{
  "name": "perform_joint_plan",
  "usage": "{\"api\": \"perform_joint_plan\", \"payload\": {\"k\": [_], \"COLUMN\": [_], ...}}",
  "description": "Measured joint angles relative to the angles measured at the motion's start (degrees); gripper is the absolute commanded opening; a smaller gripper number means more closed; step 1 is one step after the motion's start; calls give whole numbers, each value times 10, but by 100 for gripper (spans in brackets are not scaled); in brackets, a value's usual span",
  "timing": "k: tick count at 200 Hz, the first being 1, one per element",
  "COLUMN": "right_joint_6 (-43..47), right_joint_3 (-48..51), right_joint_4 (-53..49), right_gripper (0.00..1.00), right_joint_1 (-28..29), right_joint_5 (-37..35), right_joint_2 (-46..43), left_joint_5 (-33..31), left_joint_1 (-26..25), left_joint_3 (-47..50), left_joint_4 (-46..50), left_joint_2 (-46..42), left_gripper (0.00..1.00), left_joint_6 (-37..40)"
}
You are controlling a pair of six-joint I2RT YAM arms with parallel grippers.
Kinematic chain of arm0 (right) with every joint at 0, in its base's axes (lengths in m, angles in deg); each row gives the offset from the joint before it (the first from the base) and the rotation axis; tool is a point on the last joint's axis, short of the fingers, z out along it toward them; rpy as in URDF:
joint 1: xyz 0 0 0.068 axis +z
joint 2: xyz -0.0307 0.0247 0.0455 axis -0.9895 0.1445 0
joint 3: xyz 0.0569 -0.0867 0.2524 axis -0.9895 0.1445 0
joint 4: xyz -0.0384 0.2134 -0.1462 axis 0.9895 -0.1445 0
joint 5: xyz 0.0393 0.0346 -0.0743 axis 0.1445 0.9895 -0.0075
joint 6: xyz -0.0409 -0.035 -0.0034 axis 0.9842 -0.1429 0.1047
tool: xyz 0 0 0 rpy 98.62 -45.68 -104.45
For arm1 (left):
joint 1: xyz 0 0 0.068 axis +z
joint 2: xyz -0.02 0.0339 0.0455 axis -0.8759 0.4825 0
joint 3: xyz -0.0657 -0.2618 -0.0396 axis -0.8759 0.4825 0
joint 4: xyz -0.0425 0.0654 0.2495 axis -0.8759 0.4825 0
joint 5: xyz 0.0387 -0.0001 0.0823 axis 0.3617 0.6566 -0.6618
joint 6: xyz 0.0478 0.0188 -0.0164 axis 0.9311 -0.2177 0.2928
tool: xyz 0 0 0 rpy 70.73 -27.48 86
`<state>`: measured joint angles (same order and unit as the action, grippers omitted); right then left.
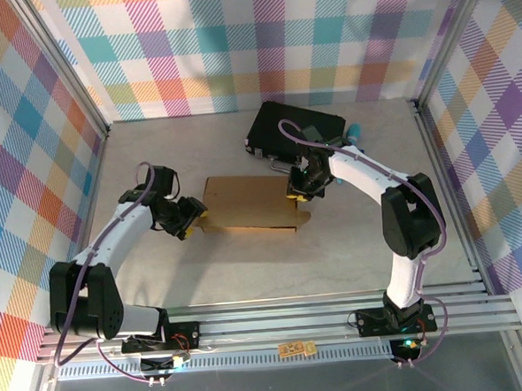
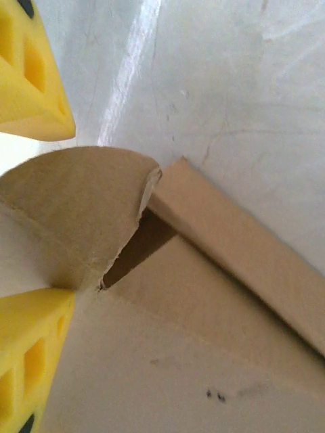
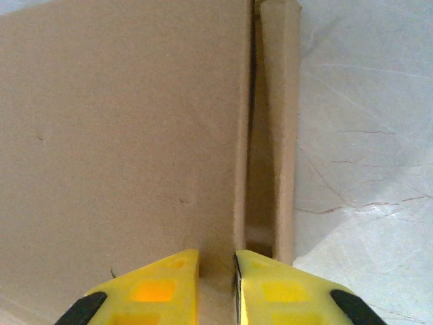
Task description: Fold the paper box
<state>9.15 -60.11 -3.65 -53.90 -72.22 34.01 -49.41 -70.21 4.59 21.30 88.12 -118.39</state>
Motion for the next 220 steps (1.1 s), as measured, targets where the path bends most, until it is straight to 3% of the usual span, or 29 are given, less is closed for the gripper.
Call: {"api": "perform_joint_plan", "payload": {"k": [56, 95, 114, 164, 220], "right_joint_6": [31, 47, 47, 54, 54], "right_joint_3": [-12, -20, -9, 36, 55], "right_joint_4": [-28, -32, -17, 35, 70], "right_gripper": [38, 58, 64, 68, 72], "right_joint_1": [0, -5, -17, -77, -75], "right_joint_5": [-26, -38, -18, 96, 149], "right_joint_2": [17, 0, -23, -33, -4], "left_joint_5": [-1, -24, -41, -36, 7], "left_joint_1": [2, 2, 4, 26, 28], "left_joint_3": [-1, -58, -111, -181, -136], "left_joint_4": [34, 98, 122, 100, 4], "left_joint_2": [17, 12, 7, 87, 165], "left_gripper": [50, 68, 69, 68, 66], "left_joint_6": [27, 54, 83, 154, 188]}}
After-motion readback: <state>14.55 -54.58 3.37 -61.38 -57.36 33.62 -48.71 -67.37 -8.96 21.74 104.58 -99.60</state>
